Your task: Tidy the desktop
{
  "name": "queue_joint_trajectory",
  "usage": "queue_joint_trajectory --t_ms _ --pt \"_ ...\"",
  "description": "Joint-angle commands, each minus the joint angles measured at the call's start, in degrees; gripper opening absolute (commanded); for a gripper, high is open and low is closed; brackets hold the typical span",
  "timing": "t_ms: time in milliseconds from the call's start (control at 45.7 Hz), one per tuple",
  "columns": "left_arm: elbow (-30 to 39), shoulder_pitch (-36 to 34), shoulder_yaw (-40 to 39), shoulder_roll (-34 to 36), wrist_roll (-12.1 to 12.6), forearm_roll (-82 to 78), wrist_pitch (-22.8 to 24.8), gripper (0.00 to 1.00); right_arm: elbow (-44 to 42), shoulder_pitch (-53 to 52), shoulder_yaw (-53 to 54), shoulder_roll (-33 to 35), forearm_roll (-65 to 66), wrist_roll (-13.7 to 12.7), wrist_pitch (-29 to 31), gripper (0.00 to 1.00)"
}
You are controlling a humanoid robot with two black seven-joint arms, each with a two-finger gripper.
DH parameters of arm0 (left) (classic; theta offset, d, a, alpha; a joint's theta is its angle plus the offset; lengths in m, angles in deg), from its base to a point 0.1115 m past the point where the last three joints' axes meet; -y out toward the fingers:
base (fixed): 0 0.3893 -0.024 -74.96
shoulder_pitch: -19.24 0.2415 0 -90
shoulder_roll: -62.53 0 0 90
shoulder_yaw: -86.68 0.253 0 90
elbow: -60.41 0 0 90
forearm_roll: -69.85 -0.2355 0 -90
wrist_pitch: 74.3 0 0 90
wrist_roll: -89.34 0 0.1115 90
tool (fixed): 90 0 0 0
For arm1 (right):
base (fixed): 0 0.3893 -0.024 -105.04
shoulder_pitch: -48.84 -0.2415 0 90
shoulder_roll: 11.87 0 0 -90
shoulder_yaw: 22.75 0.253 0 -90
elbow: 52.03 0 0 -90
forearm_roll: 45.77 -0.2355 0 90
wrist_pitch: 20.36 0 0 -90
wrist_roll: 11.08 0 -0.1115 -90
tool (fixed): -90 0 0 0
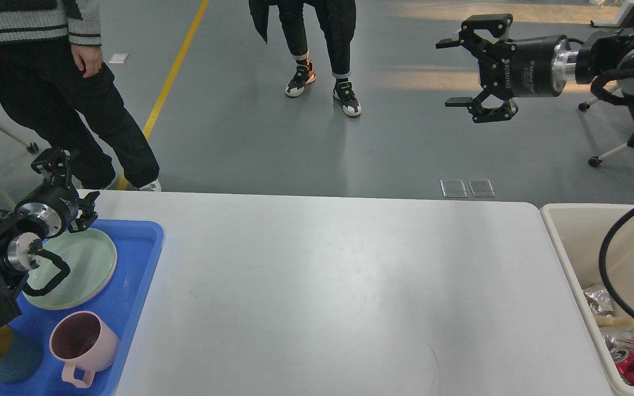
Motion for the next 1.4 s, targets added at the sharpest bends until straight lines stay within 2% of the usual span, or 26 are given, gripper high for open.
queue_joint_trajectory --t_ms 0,701,876,1379 --pt "0.0 -0.01 0.0 0.0 0.0 0.0 0.05 0.96 -0.07 1.2 3.48 -4.57 -0.02 0.08 -2.2 1.0" --pt "0.0 -0.01 0.0 0.0 0.0 0.0 0.05 0.96 -1.57 4.72 11.66 -17.49 -0.02 0.44 -11.61 1.0" --pt "0.0 -0.01 0.0 0.0 0.0 0.0 0.05 0.96 -1.66 6.04 12.28 -20.31 -0.02 0.61 -15.56 1.0" --pt "0.0 0.08 0.0 0.0 0.0 0.0 0.05 0.96 -1.75 13.24 14.56 -20.75 -0.02 0.87 -18.11 1.0"
